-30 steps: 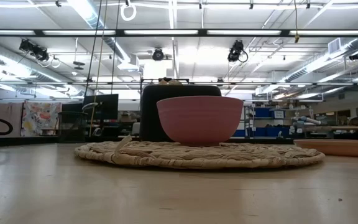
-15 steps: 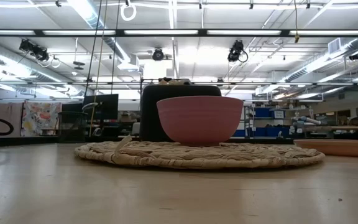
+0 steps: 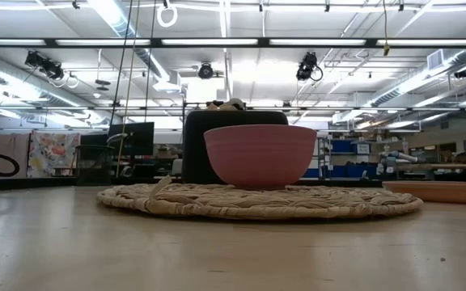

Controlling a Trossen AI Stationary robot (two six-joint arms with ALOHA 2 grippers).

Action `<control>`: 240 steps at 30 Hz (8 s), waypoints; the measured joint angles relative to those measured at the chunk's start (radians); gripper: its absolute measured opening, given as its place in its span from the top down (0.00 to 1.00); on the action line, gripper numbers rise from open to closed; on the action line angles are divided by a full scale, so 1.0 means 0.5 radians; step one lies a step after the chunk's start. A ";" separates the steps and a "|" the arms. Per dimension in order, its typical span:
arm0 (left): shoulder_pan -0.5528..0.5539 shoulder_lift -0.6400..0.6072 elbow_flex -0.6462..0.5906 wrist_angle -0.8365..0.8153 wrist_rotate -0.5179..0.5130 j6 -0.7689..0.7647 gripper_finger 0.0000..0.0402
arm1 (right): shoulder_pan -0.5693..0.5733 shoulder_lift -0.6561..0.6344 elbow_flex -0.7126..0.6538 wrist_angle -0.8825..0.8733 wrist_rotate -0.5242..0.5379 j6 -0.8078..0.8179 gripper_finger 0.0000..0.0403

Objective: Arrange a breakfast setting
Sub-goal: Pour the cereal from the box into the pink bowl

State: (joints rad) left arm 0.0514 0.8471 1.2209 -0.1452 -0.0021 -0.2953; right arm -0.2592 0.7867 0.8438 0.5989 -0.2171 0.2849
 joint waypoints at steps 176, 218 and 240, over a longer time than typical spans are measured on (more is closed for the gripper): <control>-0.175 0.256 -0.002 -0.081 -0.011 -0.174 0.02 | 0.004 -0.827 0.018 -2.935 -0.195 -0.705 0.38; -0.176 0.256 -0.002 -0.076 -0.011 -0.203 0.02 | 0.003 -0.882 0.014 -3.074 -0.129 -0.711 0.39; -0.176 0.311 -0.003 0.487 -0.011 -0.097 0.02 | 0.003 -1.160 0.014 -3.096 -0.206 -0.521 0.39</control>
State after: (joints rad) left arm -0.0368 1.0025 1.2194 0.0985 -0.0074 -0.3441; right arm -0.2576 0.2070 0.8509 -0.9491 -0.3201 0.0242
